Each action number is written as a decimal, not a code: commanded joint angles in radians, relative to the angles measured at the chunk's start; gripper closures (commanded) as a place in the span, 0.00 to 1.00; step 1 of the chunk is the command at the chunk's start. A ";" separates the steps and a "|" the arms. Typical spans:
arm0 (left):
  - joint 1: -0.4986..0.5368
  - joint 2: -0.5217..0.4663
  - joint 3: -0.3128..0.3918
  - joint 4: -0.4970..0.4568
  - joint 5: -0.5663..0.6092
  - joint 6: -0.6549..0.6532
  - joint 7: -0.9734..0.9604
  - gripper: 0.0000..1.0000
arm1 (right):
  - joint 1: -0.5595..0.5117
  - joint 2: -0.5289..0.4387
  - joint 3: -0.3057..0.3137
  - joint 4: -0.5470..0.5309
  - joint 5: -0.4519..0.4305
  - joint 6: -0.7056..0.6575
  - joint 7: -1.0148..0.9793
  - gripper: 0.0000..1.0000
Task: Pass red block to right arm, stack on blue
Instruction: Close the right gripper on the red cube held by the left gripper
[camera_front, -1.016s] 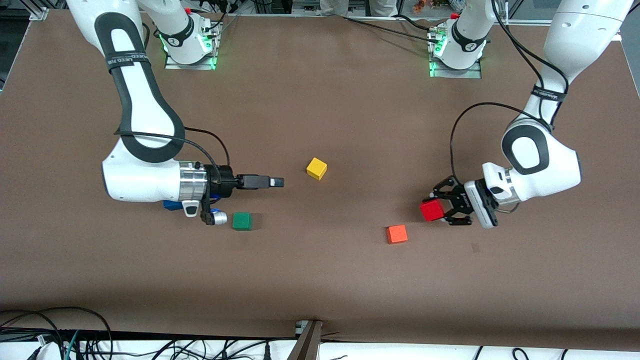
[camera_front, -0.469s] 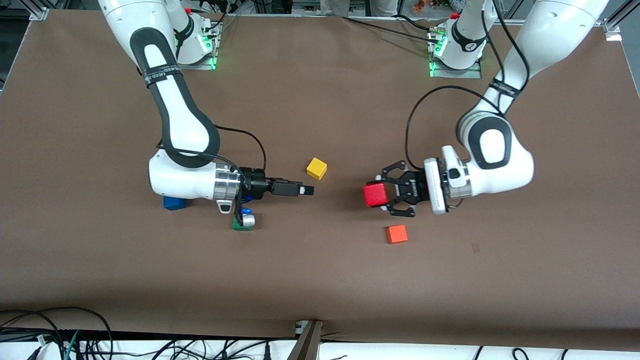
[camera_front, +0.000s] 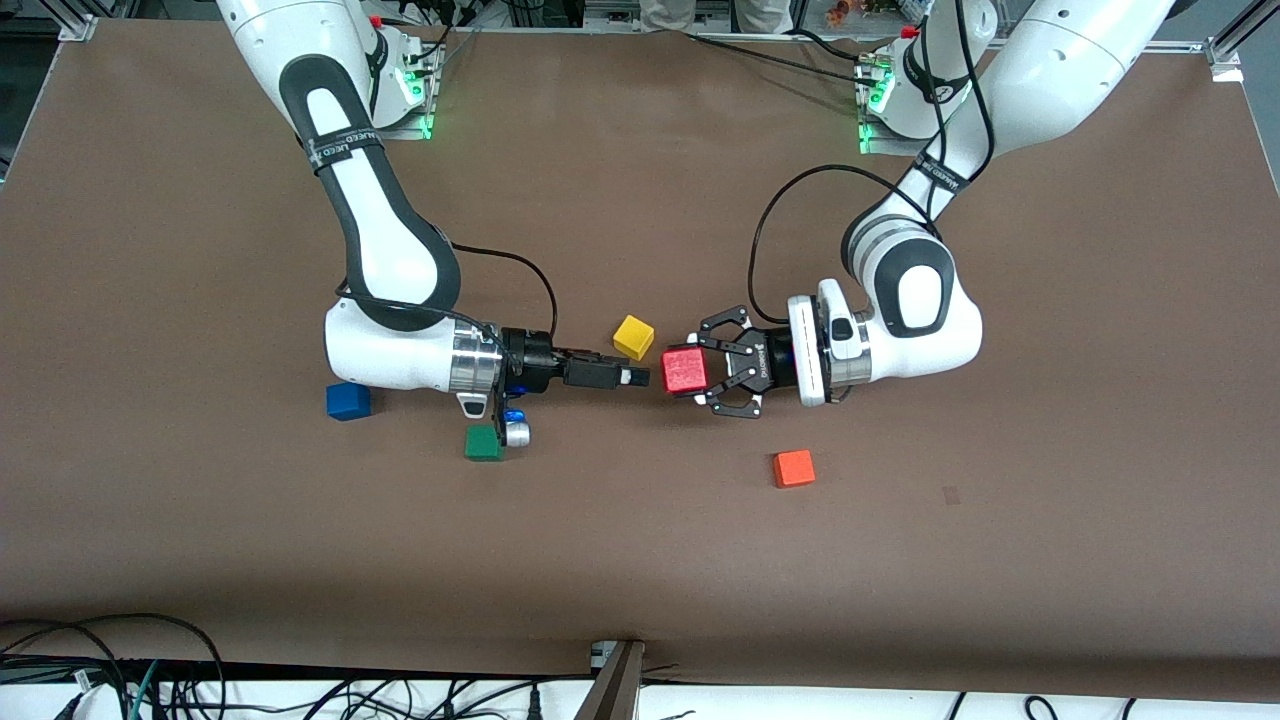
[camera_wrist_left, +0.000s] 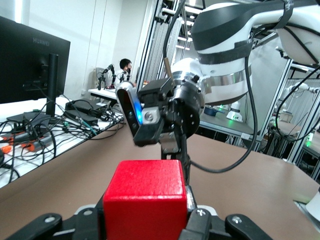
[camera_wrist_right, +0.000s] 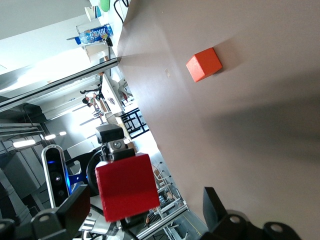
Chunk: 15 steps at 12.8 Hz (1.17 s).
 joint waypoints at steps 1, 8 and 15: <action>-0.030 0.022 0.000 0.025 -0.060 -0.006 0.049 0.95 | 0.015 0.000 -0.004 0.001 0.031 0.018 -0.008 0.00; -0.064 0.044 0.000 0.026 -0.106 0.001 0.057 0.92 | 0.032 -0.003 -0.004 0.001 0.031 0.024 -0.008 0.02; -0.075 0.044 0.000 0.025 -0.135 0.002 0.054 0.81 | 0.029 -0.008 -0.005 0.001 0.020 0.021 -0.011 0.86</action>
